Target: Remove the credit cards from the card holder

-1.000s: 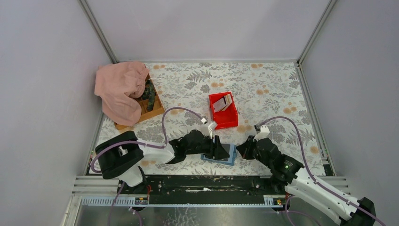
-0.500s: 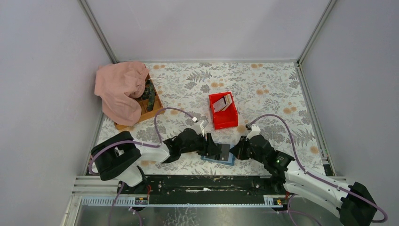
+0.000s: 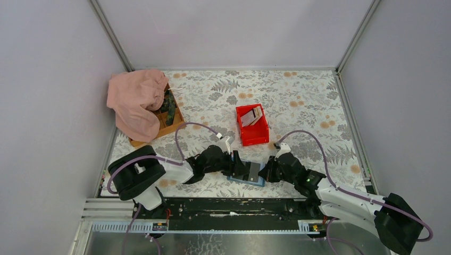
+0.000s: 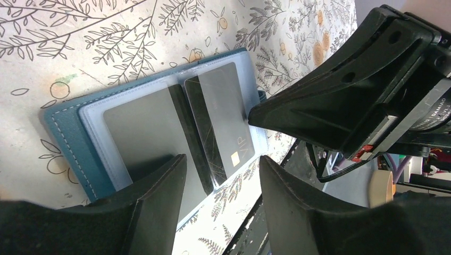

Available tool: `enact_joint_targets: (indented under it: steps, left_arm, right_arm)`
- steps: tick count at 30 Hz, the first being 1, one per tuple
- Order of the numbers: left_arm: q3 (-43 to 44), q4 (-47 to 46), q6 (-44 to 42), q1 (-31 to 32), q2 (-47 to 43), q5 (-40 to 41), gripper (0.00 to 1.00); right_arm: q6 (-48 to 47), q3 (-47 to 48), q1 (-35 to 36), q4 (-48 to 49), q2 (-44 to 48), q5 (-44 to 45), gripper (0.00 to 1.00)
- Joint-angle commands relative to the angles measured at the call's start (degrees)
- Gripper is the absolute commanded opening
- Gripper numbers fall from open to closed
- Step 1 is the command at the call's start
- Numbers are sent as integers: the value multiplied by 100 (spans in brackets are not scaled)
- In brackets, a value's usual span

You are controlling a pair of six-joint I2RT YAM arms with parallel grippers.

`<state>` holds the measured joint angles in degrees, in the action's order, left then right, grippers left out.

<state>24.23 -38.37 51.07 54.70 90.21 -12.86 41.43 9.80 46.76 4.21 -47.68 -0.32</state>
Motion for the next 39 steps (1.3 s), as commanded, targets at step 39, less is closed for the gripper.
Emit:
enact_joint_targets:
  steps: [39]
  left_arm:
    - [-349,-1596,543,-157,660,-272,32]
  right_arm:
    - [452,-249,-19,124,-604,31,0]
